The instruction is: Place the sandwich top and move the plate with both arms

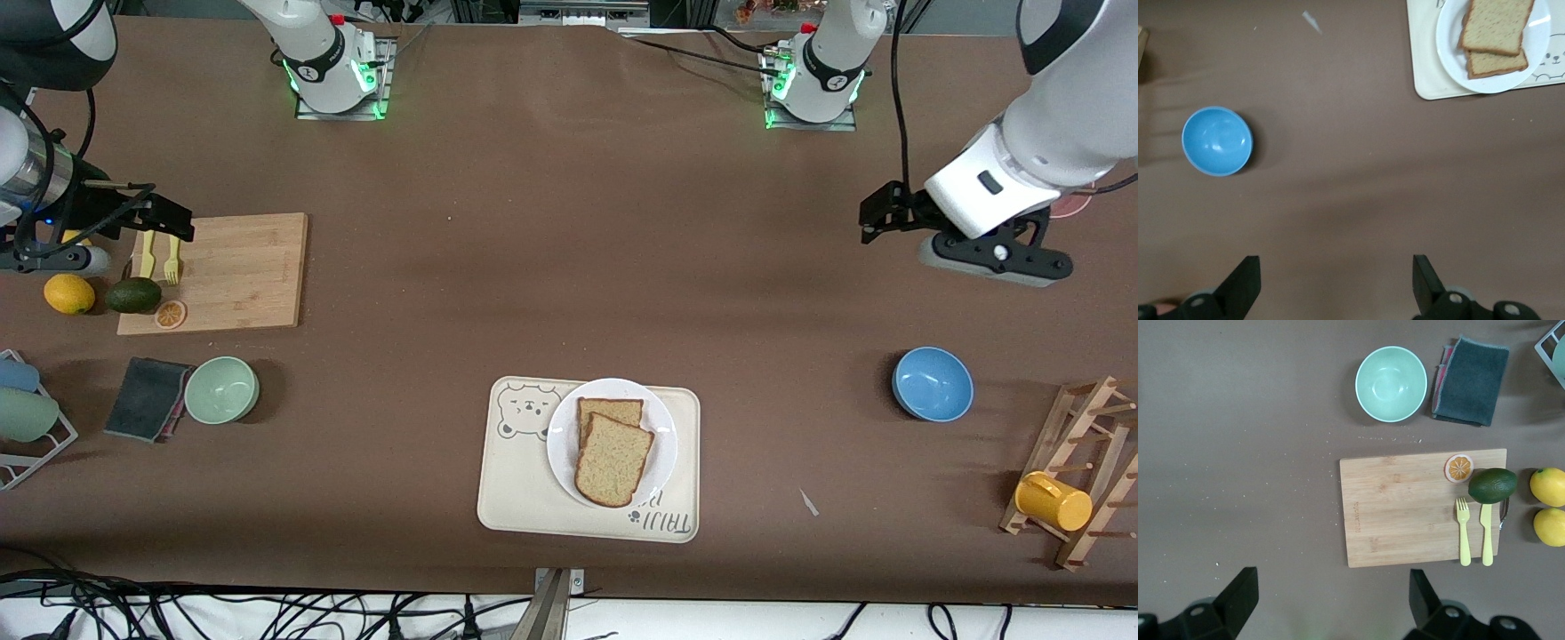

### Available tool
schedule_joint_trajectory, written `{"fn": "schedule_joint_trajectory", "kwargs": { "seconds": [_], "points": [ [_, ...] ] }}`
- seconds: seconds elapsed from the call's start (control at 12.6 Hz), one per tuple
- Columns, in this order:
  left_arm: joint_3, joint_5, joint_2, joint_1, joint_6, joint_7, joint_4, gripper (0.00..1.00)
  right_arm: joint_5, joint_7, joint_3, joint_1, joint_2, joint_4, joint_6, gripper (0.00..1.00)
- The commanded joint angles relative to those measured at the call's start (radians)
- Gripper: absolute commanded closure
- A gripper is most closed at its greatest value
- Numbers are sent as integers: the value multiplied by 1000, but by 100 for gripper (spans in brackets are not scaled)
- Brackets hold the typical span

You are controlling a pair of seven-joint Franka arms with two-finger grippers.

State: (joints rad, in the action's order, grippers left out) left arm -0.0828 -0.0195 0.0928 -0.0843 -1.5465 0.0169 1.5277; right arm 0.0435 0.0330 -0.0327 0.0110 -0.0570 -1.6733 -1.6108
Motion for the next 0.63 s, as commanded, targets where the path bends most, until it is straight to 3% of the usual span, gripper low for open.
{"fn": "schedule_joint_trajectory", "kwargs": {
  "seconds": [0.0,0.24,0.55],
  "points": [
    [-5,-20,-47,57,-43,11,69,0,-14,-12,-3,6,-3,17,12,0],
    [-5,-11,-125,46,-102,-3,228,0,-16,-10,-3,6,-3,17,12,0],
    [-8,-10,-117,46,-144,-3,213,0,-16,-2,-3,6,-3,17,12,0]
  ]
}}
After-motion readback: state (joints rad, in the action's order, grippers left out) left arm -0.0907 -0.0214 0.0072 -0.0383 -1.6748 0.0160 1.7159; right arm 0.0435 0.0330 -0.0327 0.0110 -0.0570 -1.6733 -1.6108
